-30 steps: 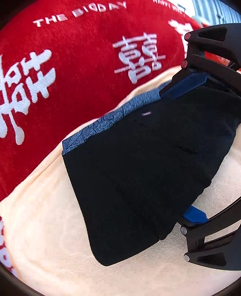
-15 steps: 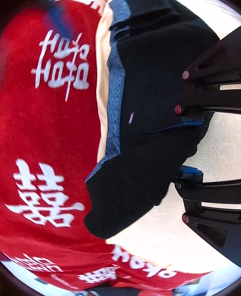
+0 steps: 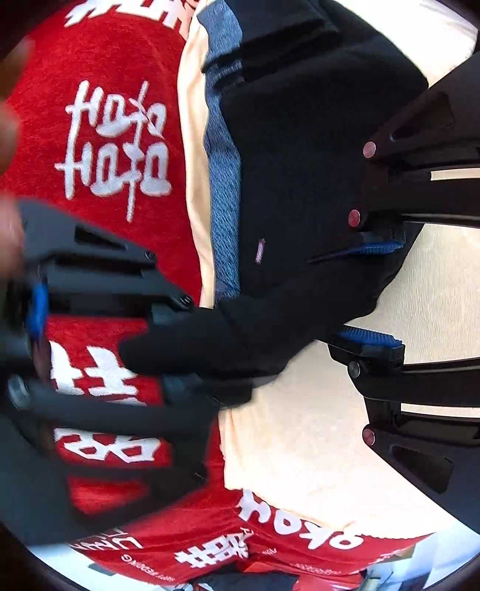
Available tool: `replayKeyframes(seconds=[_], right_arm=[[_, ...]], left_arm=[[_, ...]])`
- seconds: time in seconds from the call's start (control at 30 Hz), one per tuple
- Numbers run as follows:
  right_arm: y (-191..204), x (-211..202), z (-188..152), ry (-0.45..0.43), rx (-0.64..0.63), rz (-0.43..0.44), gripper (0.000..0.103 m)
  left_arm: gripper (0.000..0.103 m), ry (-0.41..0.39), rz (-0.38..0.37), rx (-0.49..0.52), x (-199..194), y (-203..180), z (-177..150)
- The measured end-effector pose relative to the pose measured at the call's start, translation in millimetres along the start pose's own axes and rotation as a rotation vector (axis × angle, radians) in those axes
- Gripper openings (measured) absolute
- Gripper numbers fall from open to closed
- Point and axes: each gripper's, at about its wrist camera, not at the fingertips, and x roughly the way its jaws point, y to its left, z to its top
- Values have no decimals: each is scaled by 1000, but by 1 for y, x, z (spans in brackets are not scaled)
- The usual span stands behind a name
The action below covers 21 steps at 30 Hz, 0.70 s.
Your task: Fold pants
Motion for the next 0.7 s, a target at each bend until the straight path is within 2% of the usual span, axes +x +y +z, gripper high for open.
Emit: replayKeyframes(seconds=[0.23,0.37,0.43,0.6,0.7], right_arm=[[-44,-80,-81,-269,85,160,19],[-80,-119,-141,-452,166,243,19],[-106,-136,-182,-548,218,290,19],[-166,-150,-278,-714,322,372,20],[-204,-140,-323,-764,417,422,20]], left_arm=[[34,-87,-69,112,-55,-39,32],[34,-129,-123,193,-88,-73,49],[34,-150,-150,258,-105,-98,56],[34,-151,-267,388,-131,-172,67],[34,-133,-323,459,-131,-224,64]])
